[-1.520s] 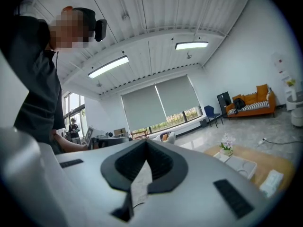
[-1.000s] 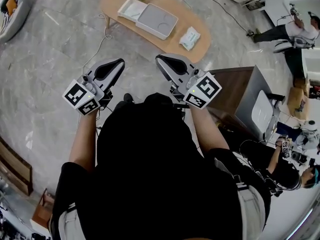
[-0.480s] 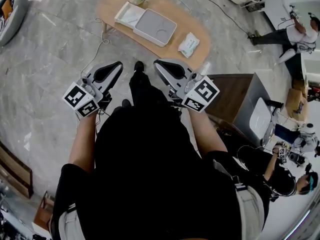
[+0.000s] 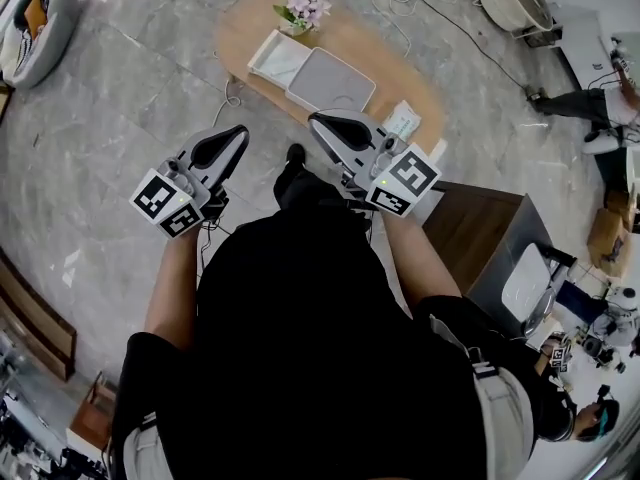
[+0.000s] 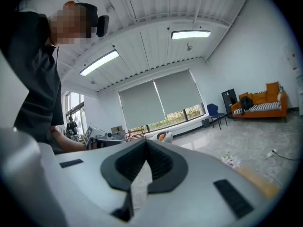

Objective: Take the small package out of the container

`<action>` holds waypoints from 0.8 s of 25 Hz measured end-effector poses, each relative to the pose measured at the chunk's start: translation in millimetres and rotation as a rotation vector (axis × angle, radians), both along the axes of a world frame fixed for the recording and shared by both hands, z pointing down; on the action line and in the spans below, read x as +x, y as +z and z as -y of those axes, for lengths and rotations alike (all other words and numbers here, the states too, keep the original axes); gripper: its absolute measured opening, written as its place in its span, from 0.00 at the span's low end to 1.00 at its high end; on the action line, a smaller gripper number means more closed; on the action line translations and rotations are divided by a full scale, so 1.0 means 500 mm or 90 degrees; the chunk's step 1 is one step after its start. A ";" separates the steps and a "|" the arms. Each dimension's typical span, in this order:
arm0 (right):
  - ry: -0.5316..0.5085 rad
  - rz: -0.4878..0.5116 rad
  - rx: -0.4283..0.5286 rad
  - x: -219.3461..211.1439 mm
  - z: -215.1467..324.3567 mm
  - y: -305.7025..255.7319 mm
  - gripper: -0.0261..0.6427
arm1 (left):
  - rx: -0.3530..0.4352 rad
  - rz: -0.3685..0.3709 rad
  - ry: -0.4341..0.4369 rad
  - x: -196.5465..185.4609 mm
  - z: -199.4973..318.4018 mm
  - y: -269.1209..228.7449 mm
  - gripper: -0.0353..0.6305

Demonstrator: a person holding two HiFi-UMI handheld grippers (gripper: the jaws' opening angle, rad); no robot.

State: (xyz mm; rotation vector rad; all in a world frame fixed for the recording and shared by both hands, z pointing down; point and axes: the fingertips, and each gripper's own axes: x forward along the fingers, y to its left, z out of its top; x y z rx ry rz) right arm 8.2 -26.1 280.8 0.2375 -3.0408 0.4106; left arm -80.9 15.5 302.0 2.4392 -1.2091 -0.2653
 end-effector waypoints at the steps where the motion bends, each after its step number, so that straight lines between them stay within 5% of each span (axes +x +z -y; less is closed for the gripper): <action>1: -0.004 0.000 -0.002 0.000 0.028 0.000 0.06 | 0.000 0.002 -0.008 -0.006 0.025 -0.006 0.09; 13: -0.044 -0.021 -0.013 -0.013 0.300 0.054 0.06 | -0.046 0.025 -0.066 -0.053 0.271 0.011 0.09; 20: -0.094 -0.121 0.019 -0.067 0.388 0.180 0.11 | -0.074 0.021 -0.077 -0.077 0.356 0.070 0.09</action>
